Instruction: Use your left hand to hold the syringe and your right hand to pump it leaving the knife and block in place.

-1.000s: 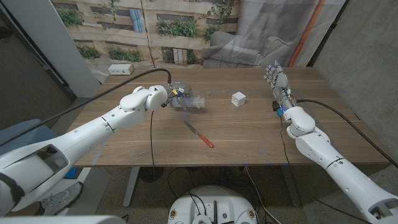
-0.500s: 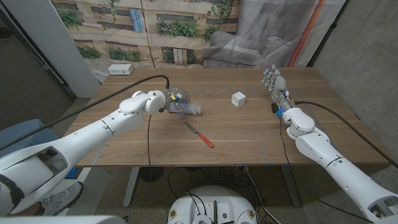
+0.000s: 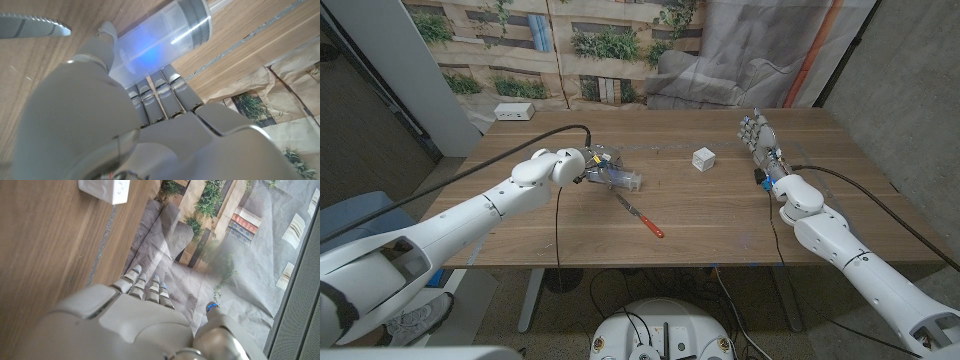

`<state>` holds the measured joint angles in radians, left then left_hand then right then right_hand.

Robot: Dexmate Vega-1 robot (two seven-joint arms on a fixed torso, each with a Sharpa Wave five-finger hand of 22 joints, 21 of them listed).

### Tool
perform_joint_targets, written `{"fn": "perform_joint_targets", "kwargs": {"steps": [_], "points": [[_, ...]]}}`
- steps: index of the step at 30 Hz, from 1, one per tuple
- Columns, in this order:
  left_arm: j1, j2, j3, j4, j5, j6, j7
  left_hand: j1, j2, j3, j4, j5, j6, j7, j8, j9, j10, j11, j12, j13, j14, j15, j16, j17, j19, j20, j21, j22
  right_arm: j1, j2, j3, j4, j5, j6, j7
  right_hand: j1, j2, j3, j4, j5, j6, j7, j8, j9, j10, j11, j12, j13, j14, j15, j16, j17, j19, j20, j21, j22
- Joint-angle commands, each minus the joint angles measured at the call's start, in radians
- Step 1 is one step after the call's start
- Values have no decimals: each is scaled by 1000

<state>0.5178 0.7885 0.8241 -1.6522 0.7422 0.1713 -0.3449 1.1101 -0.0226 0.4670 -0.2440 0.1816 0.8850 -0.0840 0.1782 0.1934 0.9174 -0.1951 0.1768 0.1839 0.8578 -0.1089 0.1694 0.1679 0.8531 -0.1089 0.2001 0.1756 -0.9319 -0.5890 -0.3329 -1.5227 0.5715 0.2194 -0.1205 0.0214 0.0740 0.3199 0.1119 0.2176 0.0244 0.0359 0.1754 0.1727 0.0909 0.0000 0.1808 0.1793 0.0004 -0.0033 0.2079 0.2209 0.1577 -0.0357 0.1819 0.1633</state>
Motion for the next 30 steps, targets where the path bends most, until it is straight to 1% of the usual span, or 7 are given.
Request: {"fn": "perform_joint_targets", "kwargs": {"steps": [1,7,11,16,21,26,30], "points": [[8,6,-1,-24,12,31,-16,-116,74,66,76,5,-4,-15,3,3,-25,-2,2,3,-20,-122,-3,0,-10,-74,-3,2,0,5,-8,9,-1,3,-5,-11,27,2,7,-3,-4,5,6,3,3,2,6,2,1,0,6,5,9,-7,5,3],[27,13,-7,-54,31,67,-11,-131,58,59,74,5,-40,-19,-3,2,-41,4,3,2,-31,-121,-1,0,-15,-66,-2,1,-3,6,-7,8,-4,6,-11,-10,27,3,7,-3,-4,5,7,3,3,1,6,2,2,0,6,5,10,-5,6,3],[29,16,-5,-68,43,80,-25,-148,34,47,73,4,-74,-20,-5,0,-60,2,4,2,-46,-119,-1,-1,-23,-63,-2,1,-7,8,-7,9,-3,9,-15,-10,27,3,8,-3,-4,5,8,3,3,1,6,2,3,1,6,5,11,-3,6,3],[29,16,-4,-75,53,90,-36,-161,6,30,72,4,-102,-20,-5,-2,-110,-11,-4,1,-66,-118,-1,1,-34,-58,-3,1,-10,13,-7,9,-1,13,-19,-9,27,3,9,-2,-4,4,8,3,4,0,7,2,5,3,7,5,12,-2,6,3],[28,12,-3,-74,60,96,-42,-175,-9,15,75,4,-154,-19,-10,-4,-138,-5,-3,1,-82,-114,0,2,-48,-50,-6,1,-12,22,-11,13,1,17,-19,-8,26,3,9,-2,-4,4,9,3,4,-1,7,2,6,2,7,6,13,-1,6,3],[26,9,-2,-73,62,99,-48,-190,-30,-14,78,3,-202,-17,-10,-7,-167,2,-1,1,-110,-109,3,4,-74,-46,-11,0,-15,24,-11,12,-1,17,-28,-8,27,3,9,-2,-5,3,9,3,5,0,7,2,6,2,7,6,13,1,6,3],[25,9,-2,-73,60,100,-53,-198,-40,-41,80,5,-249,-14,-7,-9,-214,4,-2,2,-170,-94,-2,5,-116,-34,-18,-1,-16,23,-9,10,-4,17,-34,-8,27,3,10,-2,-5,2,9,3,5,0,7,2,7,2,8,6,13,1,6,3]]}}
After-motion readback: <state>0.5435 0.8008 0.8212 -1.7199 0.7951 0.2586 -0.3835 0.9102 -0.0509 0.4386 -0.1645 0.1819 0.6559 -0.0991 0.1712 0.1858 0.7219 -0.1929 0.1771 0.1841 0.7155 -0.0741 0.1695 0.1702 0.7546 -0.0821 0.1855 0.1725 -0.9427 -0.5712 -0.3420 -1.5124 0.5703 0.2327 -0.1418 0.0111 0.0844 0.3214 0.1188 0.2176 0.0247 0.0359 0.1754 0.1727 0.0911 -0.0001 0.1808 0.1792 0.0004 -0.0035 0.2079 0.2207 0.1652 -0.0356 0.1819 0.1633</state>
